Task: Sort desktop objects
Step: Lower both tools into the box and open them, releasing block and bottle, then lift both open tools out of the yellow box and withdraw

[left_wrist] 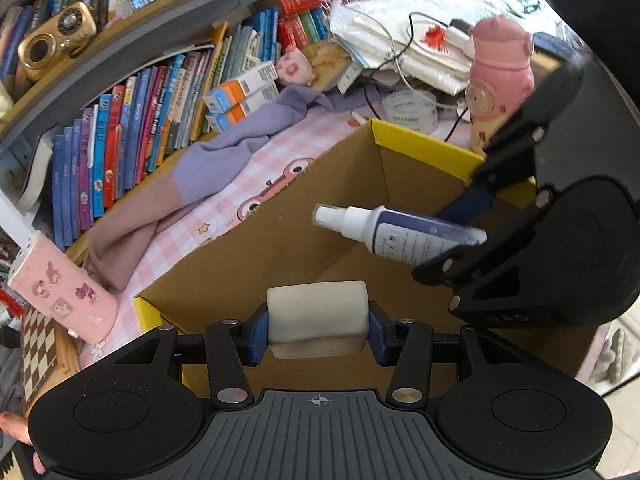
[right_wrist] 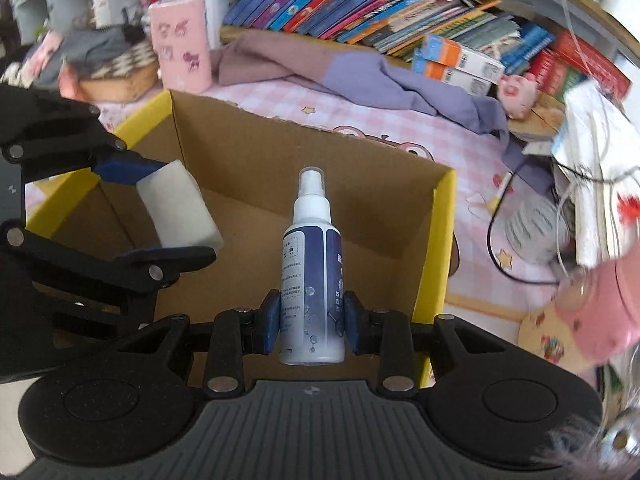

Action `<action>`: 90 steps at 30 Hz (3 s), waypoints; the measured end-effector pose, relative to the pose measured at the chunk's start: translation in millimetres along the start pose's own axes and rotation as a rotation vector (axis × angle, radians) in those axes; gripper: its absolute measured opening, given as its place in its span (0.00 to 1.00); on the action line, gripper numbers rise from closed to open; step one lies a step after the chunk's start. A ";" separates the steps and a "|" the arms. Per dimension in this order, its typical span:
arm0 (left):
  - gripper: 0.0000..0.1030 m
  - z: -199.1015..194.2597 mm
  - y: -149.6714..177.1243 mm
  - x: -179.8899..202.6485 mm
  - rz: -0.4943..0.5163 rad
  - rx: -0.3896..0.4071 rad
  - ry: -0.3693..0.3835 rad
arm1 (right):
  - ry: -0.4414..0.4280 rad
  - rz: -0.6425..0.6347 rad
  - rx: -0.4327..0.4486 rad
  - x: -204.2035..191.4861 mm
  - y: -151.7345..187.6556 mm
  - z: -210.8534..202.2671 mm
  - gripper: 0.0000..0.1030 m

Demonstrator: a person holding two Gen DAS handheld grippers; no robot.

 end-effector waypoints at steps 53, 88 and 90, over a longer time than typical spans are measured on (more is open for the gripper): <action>0.69 -100.7 23.6 12.8 -0.205 0.189 -0.159 | -0.004 0.191 0.255 12.2 -22.7 -88.9 0.30; 0.69 -202.0 148.6 -4.9 -0.438 0.268 -0.217 | 0.264 0.407 0.266 -46.8 91.3 -176.6 0.30; 0.70 -203.0 158.0 -2.9 -0.441 0.262 -0.218 | 0.264 0.410 0.260 -58.3 97.5 -180.0 0.30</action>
Point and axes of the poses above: each gripper's, at about its wrist camera, not at the fingertips, and z roughly the way its jaws point, x to its right, y to its underside, the point moved 8 cm from there along z, roughly the way its jaws point, and after that the axes turned 11 degrees about y, right-handed, at the moved point
